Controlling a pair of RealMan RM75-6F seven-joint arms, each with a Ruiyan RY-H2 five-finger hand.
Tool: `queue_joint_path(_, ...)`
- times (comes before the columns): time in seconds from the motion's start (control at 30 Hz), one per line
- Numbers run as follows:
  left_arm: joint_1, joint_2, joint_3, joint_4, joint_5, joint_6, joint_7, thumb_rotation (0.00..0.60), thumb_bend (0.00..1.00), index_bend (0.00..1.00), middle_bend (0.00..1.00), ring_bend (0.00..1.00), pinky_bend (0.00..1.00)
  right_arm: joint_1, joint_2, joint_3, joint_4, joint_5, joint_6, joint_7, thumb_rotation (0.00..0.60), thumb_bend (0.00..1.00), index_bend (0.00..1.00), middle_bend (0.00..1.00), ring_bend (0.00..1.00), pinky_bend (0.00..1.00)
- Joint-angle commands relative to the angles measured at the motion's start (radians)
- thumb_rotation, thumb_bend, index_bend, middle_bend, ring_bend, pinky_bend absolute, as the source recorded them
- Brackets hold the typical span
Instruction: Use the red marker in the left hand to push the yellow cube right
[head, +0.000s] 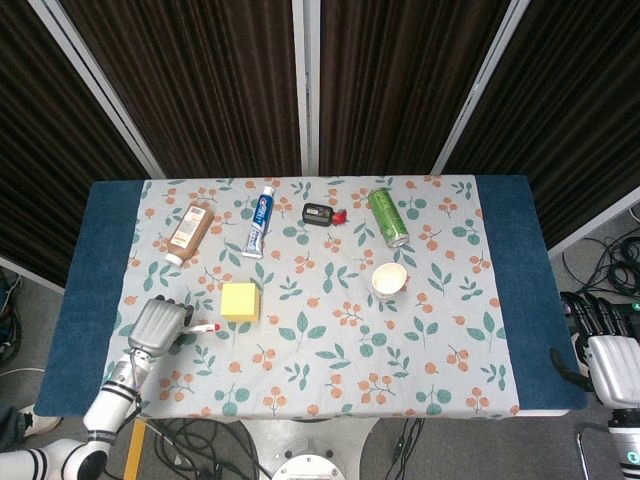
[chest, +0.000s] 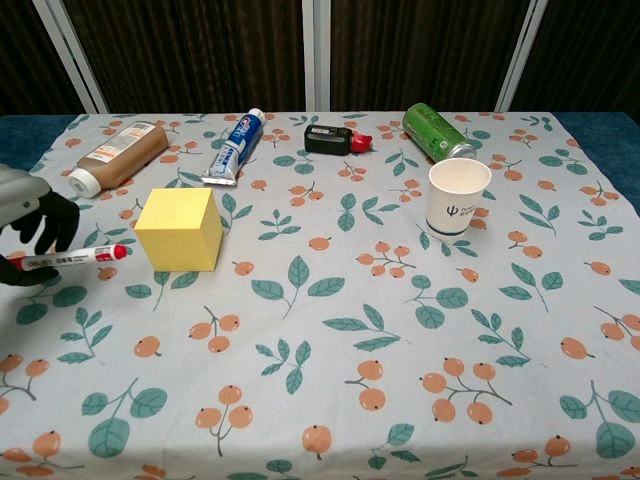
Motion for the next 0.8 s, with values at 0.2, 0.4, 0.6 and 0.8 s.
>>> queue_joint_path(0.2, -0.003, -0.008, -0.005, 0.185, 0.076, -0.032, -0.071, 0.600, 0.37, 0.71, 0.76, 0.57, 0.49, -0.002, 0.001, 0.000, -0.002, 0.003, 0.001, -0.001, 0.600, 0.27, 0.03, 0.10, 0.00, 0.00)
queue_joint_path(0.4, -0.039, -0.023, -0.018, 0.268, 0.094, -0.100, -0.087, 0.600, 0.37, 0.71, 0.76, 0.57, 0.49, -0.003, 0.001, 0.000, -0.003, 0.004, 0.000, -0.003, 0.600, 0.27, 0.03, 0.10, 0.00, 0.00)
queue_joint_path(0.6, -0.085, -0.040, -0.050, 0.305, 0.098, -0.158, -0.102, 0.600, 0.37, 0.71, 0.76, 0.57, 0.49, -0.004, 0.002, 0.000, -0.005, 0.006, 0.000, -0.006, 0.600, 0.27, 0.03, 0.10, 0.00, 0.00)
queue_joint_path(0.8, -0.123, -0.059, -0.065, 0.311, 0.109, -0.197, -0.082, 0.600, 0.37, 0.71, 0.76, 0.57, 0.49, -0.008, 0.003, 0.000, -0.005, 0.011, 0.002, -0.006, 0.600, 0.27, 0.03, 0.10, 0.00, 0.00)
